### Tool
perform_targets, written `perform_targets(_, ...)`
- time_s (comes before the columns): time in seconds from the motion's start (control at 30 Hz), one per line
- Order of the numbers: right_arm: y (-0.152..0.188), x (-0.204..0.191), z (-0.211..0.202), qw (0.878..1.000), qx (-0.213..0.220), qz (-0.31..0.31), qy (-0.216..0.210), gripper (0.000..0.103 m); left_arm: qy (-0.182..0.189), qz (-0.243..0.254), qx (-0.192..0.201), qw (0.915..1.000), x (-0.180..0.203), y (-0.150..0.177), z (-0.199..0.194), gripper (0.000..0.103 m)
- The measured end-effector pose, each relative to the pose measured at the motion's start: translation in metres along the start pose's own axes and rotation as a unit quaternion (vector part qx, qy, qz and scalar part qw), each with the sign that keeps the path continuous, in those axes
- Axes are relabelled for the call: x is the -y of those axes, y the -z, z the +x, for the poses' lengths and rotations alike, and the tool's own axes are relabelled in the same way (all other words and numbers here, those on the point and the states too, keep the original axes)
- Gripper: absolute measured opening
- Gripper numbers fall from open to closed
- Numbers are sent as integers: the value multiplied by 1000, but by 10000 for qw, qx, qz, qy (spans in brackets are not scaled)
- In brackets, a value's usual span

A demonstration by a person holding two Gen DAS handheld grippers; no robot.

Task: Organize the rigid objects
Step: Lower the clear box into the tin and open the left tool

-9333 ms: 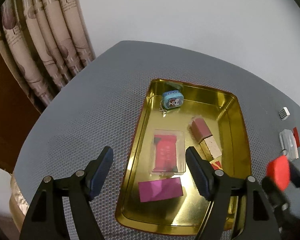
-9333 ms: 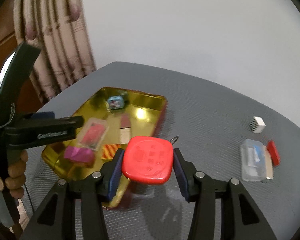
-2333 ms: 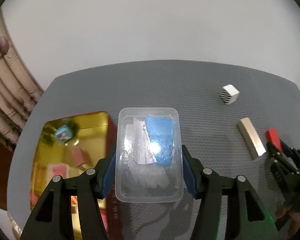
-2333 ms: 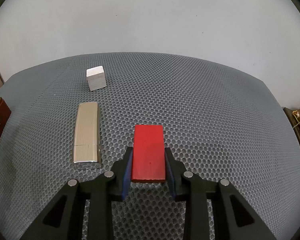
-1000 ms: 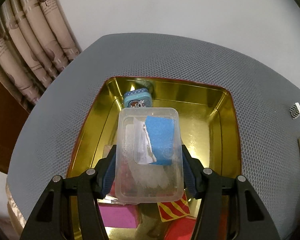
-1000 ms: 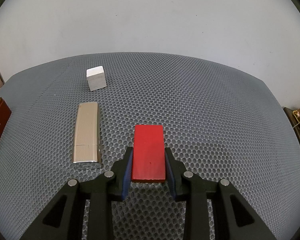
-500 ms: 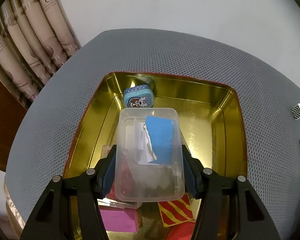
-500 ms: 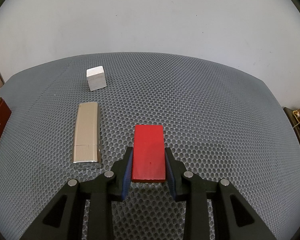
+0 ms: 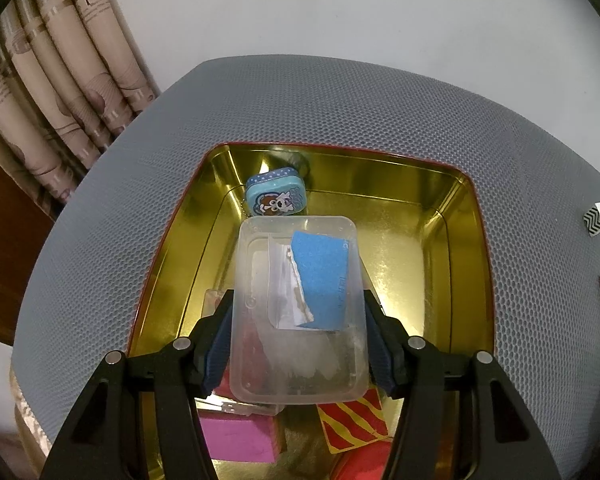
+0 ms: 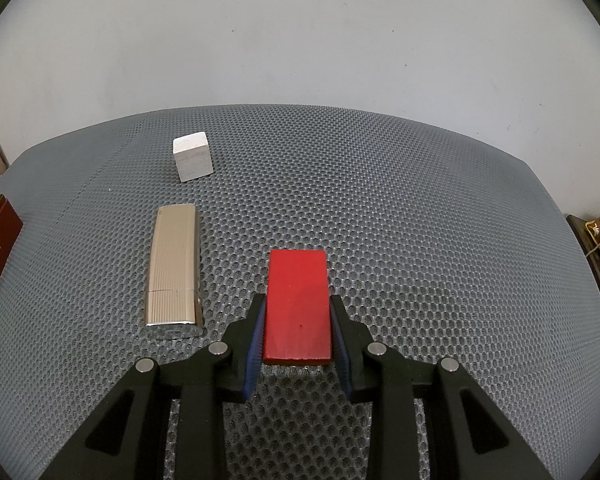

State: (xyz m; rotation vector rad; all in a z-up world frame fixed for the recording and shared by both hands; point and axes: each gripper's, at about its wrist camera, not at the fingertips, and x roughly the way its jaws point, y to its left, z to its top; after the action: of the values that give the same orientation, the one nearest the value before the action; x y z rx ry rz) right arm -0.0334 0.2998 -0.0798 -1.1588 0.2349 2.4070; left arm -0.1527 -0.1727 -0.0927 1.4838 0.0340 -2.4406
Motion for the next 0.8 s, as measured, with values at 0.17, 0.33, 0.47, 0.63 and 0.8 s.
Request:
perform_targets(0.17, 0, 0, 0, 10000, 0, -2, 1, 31, -2, 79, 38, 10000, 2, -1, -7, 57)
perform_targets(0.33, 0, 0, 0, 10000, 0, -2, 2, 31, 25, 114, 142, 9998, 0, -4, -23, 61)
perform_targets(0.47, 0, -1, 0, 10000, 0, 1, -1, 31, 1, 177, 233, 9996, -6, -5, -43, 63)
perform_targets(0.63, 0, -2, -1, 10000, 0, -6, 8, 31, -12, 143, 363, 9992, -26, -4, -68, 67)
perform_targets(0.8, 0, -3, -1, 10000, 1, -10, 12, 31, -208, -42, 655, 9976, -46, 5, -86, 72)
